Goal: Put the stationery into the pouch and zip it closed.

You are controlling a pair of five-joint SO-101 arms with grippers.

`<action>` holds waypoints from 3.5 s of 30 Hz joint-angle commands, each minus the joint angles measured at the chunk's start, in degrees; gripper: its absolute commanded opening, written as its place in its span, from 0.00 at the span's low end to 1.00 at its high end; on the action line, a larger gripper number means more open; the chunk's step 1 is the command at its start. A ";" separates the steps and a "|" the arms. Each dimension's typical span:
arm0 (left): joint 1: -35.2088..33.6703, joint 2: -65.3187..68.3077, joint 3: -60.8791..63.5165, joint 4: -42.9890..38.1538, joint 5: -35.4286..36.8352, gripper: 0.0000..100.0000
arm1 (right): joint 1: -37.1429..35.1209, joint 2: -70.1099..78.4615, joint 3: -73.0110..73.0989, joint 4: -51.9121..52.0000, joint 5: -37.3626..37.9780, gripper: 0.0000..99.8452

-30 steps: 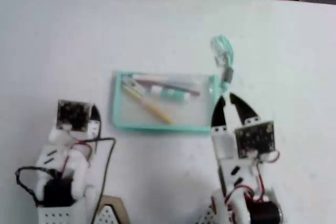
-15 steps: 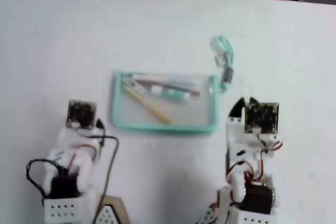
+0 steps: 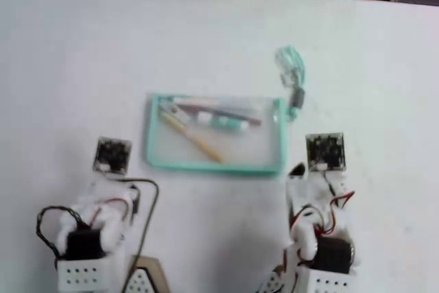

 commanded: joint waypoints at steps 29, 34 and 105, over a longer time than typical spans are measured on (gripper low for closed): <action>-0.22 -0.22 0.09 0.44 0.62 0.12 | 3.82 0.31 9.67 4.18 0.35 0.07; -0.22 -0.22 0.09 0.44 0.62 0.12 | 3.74 0.31 9.67 4.18 0.26 0.07; -0.22 -0.22 0.09 0.44 0.62 0.12 | 3.65 0.31 9.67 4.18 0.35 0.07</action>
